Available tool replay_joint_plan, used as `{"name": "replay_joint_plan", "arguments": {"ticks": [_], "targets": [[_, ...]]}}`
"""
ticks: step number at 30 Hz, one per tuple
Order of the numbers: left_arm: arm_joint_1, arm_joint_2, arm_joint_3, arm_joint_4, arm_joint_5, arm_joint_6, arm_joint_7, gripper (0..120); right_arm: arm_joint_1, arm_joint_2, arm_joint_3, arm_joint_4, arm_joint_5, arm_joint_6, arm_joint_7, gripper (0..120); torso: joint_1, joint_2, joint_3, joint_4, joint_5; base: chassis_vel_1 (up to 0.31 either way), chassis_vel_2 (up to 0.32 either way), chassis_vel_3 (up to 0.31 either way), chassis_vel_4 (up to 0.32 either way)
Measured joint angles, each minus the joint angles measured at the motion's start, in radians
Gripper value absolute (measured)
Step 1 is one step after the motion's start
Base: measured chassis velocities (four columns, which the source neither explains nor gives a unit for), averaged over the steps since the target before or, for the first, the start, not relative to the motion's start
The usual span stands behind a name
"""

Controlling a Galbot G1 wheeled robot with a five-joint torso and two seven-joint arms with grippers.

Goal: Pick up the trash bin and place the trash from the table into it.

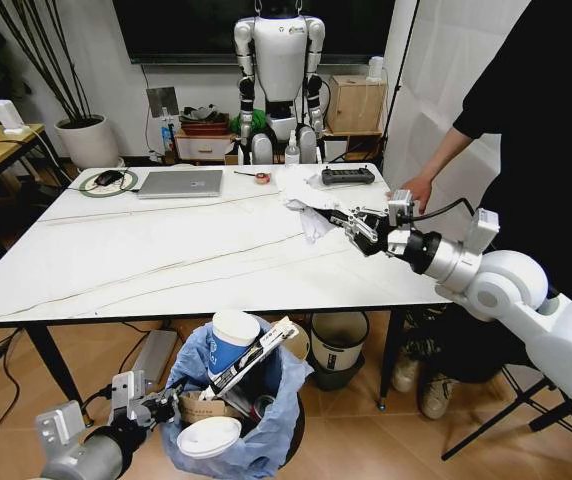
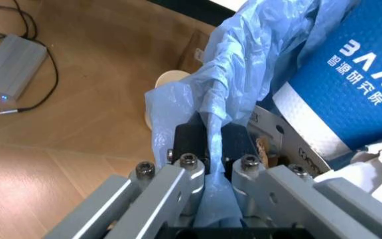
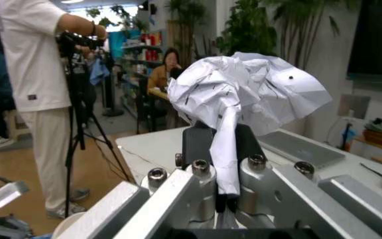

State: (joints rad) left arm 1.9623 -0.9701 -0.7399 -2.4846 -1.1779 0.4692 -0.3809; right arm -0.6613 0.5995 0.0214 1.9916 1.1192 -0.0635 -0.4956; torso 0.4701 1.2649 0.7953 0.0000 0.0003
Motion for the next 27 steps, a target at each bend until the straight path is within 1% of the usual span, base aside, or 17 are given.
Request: {"name": "replay_joint_plan", "arguments": {"ticks": [2,3,4,7,10,11,16,18,22,25,27], "targets": [[-0.001,-0.003,0.001,0.0,0.003,0.0,0.0,0,-0.022,-0.01,0.01,0.025,0.014,0.016,-0.029,0,0.0,0.0,0.0,0.0001,0.0,0.0,0.0,0.0,0.0],[-0.001,-0.003,0.002,0.0,0.004,0.0,0.001,0,-0.044,-0.027,0.017,0.06,0.023,0.027,-0.044,0,0.0,0.0,0.0,0.0001,-0.0001,0.0,0.0,0.0,0.0],[-0.001,-0.003,0.002,0.0,0.004,0.0,0.001,0,-0.044,-0.027,0.017,0.06,0.023,0.027,-0.044,0,0.0,0.0,0.0,0.0001,-0.0001,0.0,0.0,0.0,0.0],[0.001,-0.003,0.001,-0.006,0.004,0.0,0.001,0,-0.088,-0.05,0.017,0.133,0.026,0.035,-0.042,0,0.0,0.0,0.0,0.0,-0.0005,0.0,0.0,0.0,0.0],[0.008,-0.003,-0.002,-0.014,0.003,0.001,0.001,0,-0.117,-0.053,-0.004,0.197,0.03,0.035,-0.029,0,0.0,0.0,0.0,-0.0001,-0.0002,0.0,0.0,0.0,0.0],[0.008,-0.003,-0.002,-0.014,0.003,0.001,0.001,0,-0.117,-0.053,-0.004,0.197,0.03,0.035,-0.029,0,0.0,0.0,0.0,-0.0001,-0.0002,0.0,0.0,0.0,0.0],[0.013,-0.002,-0.005,-0.015,0.004,0.002,0.001,0,-0.149,-0.072,-0.085,0.28,0.027,0.05,-0.026,0,0.0,0.0,0.0,0.0,-0.0004,0.0,0.0,0.0,0.0],[0.013,-0.002,-0.005,-0.015,0.004,0.002,0.001,0,-0.149,-0.074,-0.098,0.286,0.025,0.056,-0.027,0,0.0,0.0,0.0,-0.0001,-0.0004,0.0,0.0,0.0,0.0],[0.012,0.001,-0.006,-0.015,0.001,0.002,0.001,0,-0.129,-0.088,-0.193,0.3,0.025,0.098,-0.04,0,0.0,0.0,0.0,-0.0002,-0.0003,0.0,0.0,0.0,0.0],[0.007,0.0,0.0,-0.016,-0.001,0.003,0.001,0,-0.09,-0.082,-0.244,0.298,0.02,0.099,-0.044,0,0.0,0.0,0.0,0.0001,-0.0006,0.0,0.0,0.0,0.0],[0.007,0.0,0.002,-0.016,-0.001,0.004,0.001,0,-0.081,-0.073,-0.259,0.294,0.017,0.097,-0.047,0,0.0,0.0,0.0,-0.0001,-0.0006,0.0,0.0,0.0,0.0]]}}
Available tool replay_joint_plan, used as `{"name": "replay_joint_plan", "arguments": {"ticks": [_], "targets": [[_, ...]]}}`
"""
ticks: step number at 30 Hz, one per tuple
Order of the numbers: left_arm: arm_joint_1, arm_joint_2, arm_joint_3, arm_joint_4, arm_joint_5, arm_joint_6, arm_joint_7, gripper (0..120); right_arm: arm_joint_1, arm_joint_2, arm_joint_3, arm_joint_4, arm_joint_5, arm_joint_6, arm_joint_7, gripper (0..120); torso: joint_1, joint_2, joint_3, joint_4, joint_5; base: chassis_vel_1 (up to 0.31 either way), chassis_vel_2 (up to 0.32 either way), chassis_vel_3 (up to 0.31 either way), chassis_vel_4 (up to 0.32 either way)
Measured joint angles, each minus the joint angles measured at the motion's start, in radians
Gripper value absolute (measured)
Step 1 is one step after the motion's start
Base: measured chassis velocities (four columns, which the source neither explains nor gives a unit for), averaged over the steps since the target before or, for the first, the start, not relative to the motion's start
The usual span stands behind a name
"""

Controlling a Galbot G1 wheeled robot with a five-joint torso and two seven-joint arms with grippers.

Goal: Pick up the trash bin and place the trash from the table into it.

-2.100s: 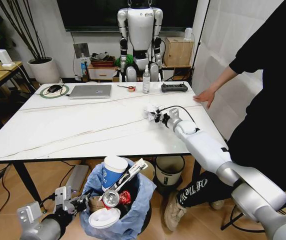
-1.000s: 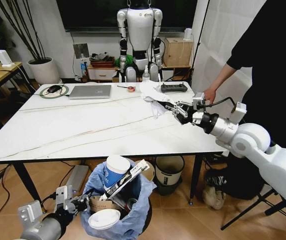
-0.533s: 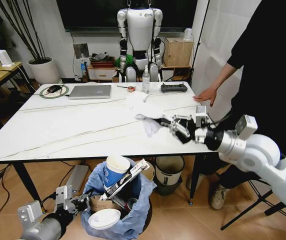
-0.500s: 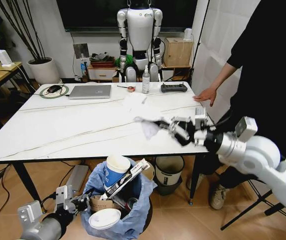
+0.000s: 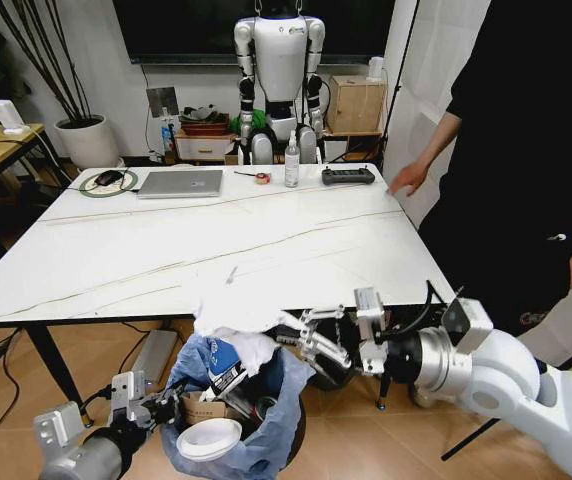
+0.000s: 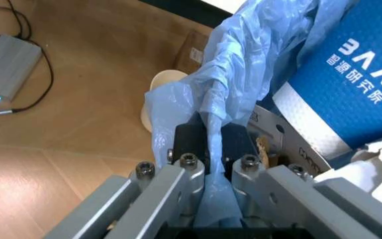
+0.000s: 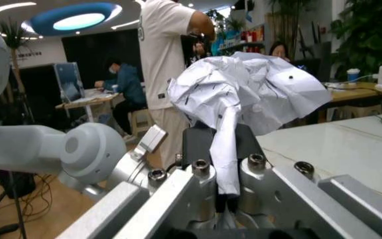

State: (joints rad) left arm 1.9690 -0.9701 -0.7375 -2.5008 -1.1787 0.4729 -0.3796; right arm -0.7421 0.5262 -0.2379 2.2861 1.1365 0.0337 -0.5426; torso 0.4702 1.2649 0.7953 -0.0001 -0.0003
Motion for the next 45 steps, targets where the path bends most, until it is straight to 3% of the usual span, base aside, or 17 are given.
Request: {"name": "replay_joint_plan", "arguments": {"ticks": [13,45], "targets": [[0.001,0.012,-0.005,0.0,-0.011,0.001,0.001,0,0.095,0.141,-0.153,-0.154,-0.062,0.0,-0.074,0,0.0,0.0,0.0,0.0003,0.0002,0.0,0.0,0.0,0.0],[-0.009,-0.005,0.0,0.003,-0.009,0.002,-0.001,0,0.074,0.167,-0.192,-0.247,-0.176,0.055,-0.17,0,0.0,0.0,0.0,0.0,0.0002,0.0,0.0,0.0,0.0]]}}
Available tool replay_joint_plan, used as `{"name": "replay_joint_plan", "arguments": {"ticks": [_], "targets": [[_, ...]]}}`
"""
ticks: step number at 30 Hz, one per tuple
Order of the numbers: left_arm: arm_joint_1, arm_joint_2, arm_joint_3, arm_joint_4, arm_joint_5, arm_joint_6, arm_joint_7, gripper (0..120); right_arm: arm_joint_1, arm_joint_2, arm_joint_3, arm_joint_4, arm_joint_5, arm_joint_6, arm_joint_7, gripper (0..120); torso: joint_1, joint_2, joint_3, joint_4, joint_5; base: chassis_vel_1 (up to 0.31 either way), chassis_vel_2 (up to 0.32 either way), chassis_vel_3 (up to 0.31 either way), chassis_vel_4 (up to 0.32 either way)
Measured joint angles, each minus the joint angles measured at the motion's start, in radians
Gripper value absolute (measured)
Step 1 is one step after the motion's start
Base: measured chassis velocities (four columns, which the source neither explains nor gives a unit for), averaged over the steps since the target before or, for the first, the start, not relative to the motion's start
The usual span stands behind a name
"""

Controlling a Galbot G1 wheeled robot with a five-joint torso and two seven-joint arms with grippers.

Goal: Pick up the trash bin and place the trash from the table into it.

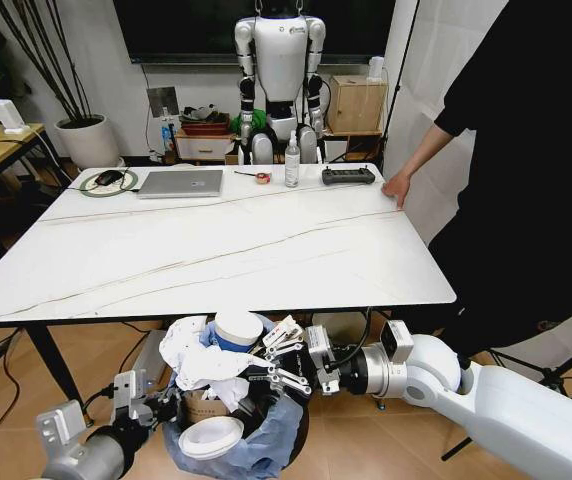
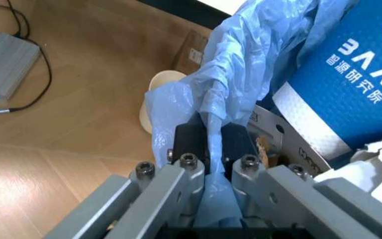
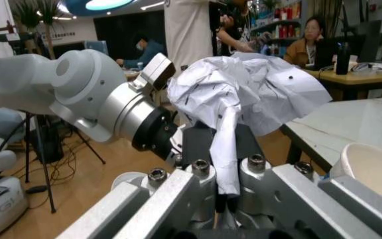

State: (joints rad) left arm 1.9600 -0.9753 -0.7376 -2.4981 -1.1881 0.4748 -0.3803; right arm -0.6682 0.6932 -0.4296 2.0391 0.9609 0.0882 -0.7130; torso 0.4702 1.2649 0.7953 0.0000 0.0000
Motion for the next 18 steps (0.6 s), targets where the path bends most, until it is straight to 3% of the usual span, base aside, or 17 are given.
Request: {"name": "replay_joint_plan", "arguments": {"ticks": [13,18], "targets": [[0.004,0.0,0.0,-0.001,-0.001,0.002,-0.002,0,-0.013,-0.007,0.017,-0.007,-0.007,0.005,-0.009,0,0.0,0.0,0.0,0.0,-0.0001,0.0,0.0,0.0,0.0],[0.003,-0.001,0.0,-0.002,-0.001,0.002,-0.003,0,-0.014,-0.002,0.017,-0.01,-0.009,0.006,-0.009,6,0.0,0.0,0.0,0.0,0.0,0.0,0.0,0.0,0.0]]}}
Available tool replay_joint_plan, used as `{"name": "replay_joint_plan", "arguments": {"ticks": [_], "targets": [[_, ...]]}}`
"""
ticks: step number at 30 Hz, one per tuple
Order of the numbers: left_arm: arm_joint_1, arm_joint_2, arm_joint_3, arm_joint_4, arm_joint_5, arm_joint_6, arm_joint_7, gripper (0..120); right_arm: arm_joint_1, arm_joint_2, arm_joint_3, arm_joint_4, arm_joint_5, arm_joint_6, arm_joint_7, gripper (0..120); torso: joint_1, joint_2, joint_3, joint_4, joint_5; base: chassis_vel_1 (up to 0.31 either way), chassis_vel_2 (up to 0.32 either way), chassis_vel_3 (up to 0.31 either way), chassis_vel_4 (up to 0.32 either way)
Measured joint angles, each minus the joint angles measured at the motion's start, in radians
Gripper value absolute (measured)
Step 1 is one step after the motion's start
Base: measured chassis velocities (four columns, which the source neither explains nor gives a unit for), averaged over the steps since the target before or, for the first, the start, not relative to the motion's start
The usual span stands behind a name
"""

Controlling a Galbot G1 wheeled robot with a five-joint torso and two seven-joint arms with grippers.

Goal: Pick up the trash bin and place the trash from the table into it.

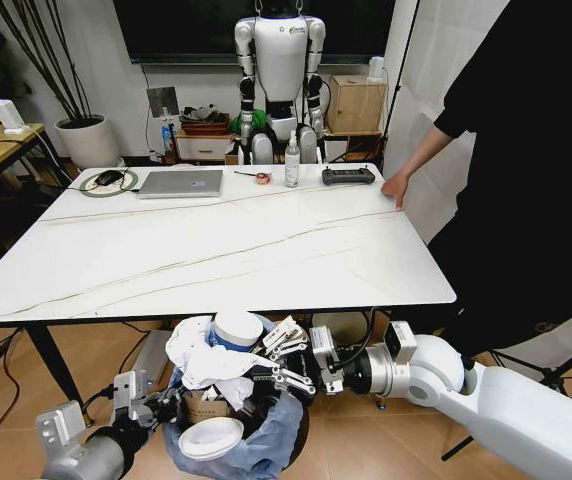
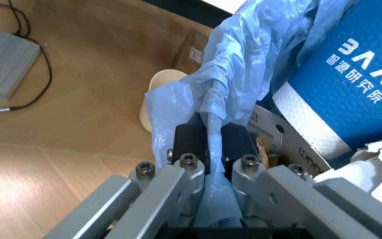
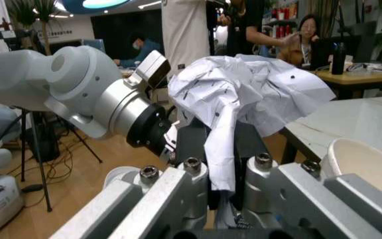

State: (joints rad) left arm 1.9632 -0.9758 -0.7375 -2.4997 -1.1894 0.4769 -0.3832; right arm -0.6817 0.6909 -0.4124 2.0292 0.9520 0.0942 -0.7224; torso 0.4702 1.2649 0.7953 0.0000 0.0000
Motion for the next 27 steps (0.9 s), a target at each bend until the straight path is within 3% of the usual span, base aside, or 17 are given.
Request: {"name": "replay_joint_plan", "arguments": {"ticks": [4,12,21,27], "targets": [[0.0,0.0,0.0,0.0,0.0,0.0,0.0,0,0.0,-0.003,0.0,-0.001,-0.001,0.001,0.0,7,0.0,0.0,0.0,0.0,-0.0001,0.0,0.0,0.0,0.0],[-0.001,0.001,0.001,-0.001,-0.001,0.0,0.0,0,-0.004,-0.002,0.004,-0.004,-0.002,0.006,-0.002,26,0.0,0.0,0.0,0.0,0.0,0.0,0.0,0.0,0.0],[-0.003,0.0,0.002,-0.001,-0.002,0.0,0.0,0,-0.006,-0.003,0.007,-0.007,-0.003,0.009,-0.002,26,0.0,0.0,0.0,0.0,0.0,0.0,0.0,0.0,0.0],[-0.003,0.001,0.002,-0.001,-0.002,0.0,0.0,0,-0.006,-0.002,0.007,-0.011,-0.005,0.01,-0.003,38,0.0,0.0,0.0,0.0,0.0,0.0,0.0,0.0,0.0]]}}
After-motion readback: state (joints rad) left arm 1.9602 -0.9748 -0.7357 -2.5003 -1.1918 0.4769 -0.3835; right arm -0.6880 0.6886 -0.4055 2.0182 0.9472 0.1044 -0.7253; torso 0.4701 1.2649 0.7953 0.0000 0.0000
